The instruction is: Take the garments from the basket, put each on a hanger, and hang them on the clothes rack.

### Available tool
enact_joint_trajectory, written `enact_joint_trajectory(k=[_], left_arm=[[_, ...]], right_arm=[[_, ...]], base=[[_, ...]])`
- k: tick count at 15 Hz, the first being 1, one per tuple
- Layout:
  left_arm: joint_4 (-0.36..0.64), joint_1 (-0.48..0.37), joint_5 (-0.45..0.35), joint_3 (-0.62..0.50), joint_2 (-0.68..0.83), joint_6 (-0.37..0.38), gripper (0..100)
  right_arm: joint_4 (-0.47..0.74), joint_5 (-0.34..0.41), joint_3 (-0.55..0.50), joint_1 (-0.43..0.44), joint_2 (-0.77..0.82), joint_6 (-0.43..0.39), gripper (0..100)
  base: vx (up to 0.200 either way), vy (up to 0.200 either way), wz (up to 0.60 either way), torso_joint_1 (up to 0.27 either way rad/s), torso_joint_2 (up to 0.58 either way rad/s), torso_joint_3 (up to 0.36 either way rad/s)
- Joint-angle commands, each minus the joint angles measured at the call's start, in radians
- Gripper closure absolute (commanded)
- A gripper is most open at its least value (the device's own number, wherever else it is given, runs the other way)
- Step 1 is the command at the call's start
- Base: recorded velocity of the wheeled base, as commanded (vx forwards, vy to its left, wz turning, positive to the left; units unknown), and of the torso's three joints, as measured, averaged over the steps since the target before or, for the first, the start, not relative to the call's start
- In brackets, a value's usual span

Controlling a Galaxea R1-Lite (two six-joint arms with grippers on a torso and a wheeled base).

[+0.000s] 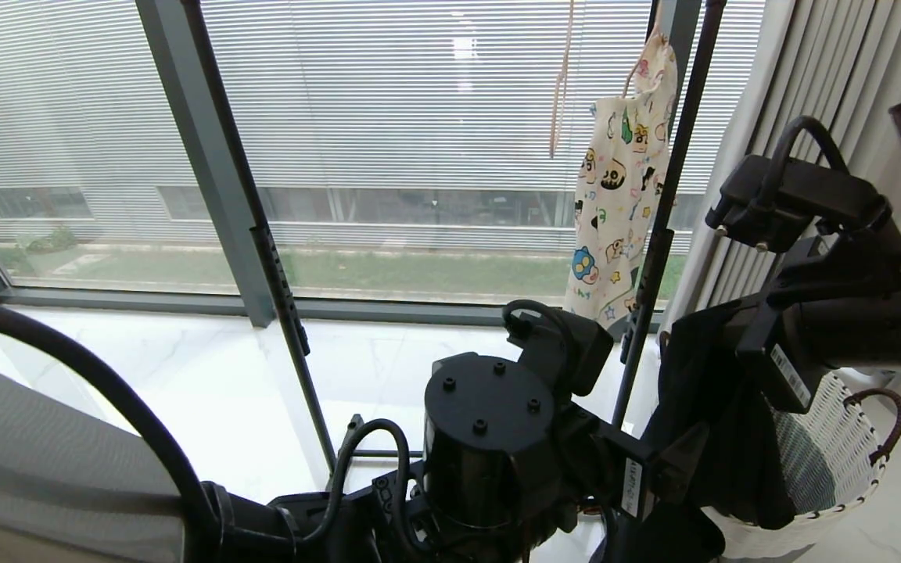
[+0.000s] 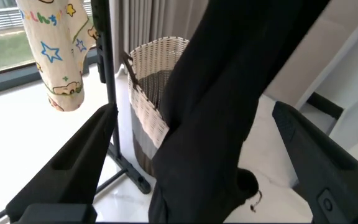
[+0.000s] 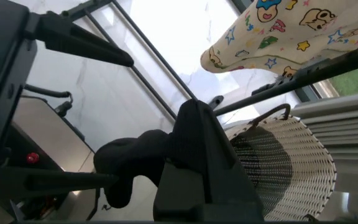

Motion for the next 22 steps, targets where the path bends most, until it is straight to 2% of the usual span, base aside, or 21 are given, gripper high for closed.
enact_joint_trajectory(k=[1, 4, 8, 15, 16, 20, 21, 22], left_arm=[[0.015, 0.005, 0.0, -0.025, 0.042, 0.0, 0], [0.091, 0.006, 0.005, -0.042, 0.061, 0.001, 0], [0.133, 0.006, 0.006, -0.066, 0.092, 0.003, 0], [0.191, 0.029, 0.039, -0.019, 0.095, 0.01, 0], [0.197, 0.029, 0.04, -0.008, 0.093, 0.01, 100], [0.199, 0.029, 0.049, 0.007, 0.093, 0.01, 100], [0.199, 0.029, 0.059, 0.01, 0.093, 0.029, 100], [0.196, 0.029, 0.063, 0.027, 0.095, 0.08, 100]], right_arm=[[0.0, 0.0, 0.021, 0.009, -0.025, 0.0, 100], [0.0, 0.0, 0.027, 0.011, -0.035, 0.0, 100], [0.0, -0.001, 0.026, 0.024, -0.037, 0.0, 100], [0.0, -0.001, 0.026, 0.023, -0.049, 0.0, 100], [0.0, -0.003, 0.026, 0.023, -0.049, 0.0, 100], [0.0, -0.003, 0.026, 0.021, -0.051, 0.0, 100], [0.0, -0.003, 0.026, 0.02, -0.051, 0.001, 100], [0.0, -0.005, 0.026, 0.017, -0.051, 0.012, 100]], base=[[0.0, 0.0, 0.0, 0.0, 0.0, 0.0], [0.0, 0.0, 0.0, 0.0, 0.0, 0.0], [0.0, 0.0, 0.0, 0.0, 0.0, 0.0], [0.0, 0.0, 0.0, 0.0, 0.0, 0.0], [0.0, 0.0, 0.0, 0.0, 0.0, 0.0], [0.0, 0.0, 0.0, 0.0, 0.0, 0.0], [0.0, 0.0, 0.0, 0.0, 0.0, 0.0], [0.0, 0.0, 0.0, 0.0, 0.0, 0.0]])
